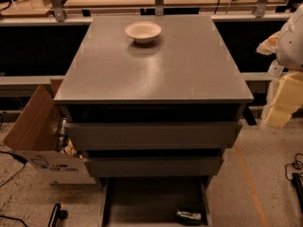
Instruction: Pick green can from bottom drawer and place on counter
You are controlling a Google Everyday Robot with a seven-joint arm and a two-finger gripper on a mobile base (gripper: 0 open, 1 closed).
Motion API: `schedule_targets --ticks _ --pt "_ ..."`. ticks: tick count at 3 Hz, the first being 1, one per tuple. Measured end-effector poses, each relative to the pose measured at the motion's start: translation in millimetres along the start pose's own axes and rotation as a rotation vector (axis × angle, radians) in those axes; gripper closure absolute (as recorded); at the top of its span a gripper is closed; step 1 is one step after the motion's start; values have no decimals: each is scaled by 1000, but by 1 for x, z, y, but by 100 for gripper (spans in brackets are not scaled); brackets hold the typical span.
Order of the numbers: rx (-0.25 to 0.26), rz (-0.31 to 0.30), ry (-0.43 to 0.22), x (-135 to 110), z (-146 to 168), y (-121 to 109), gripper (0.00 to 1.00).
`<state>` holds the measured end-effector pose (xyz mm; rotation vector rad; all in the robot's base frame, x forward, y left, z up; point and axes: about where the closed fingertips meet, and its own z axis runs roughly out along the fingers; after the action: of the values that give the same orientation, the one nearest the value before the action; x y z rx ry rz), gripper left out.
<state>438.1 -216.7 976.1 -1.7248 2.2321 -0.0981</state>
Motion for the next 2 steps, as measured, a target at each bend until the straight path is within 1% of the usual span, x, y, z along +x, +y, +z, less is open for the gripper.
schedule_targets --ticks 1,2 --pt "0 0 0 0 0 0 0" --pt "-63 3 -48 -2 33 10 0"
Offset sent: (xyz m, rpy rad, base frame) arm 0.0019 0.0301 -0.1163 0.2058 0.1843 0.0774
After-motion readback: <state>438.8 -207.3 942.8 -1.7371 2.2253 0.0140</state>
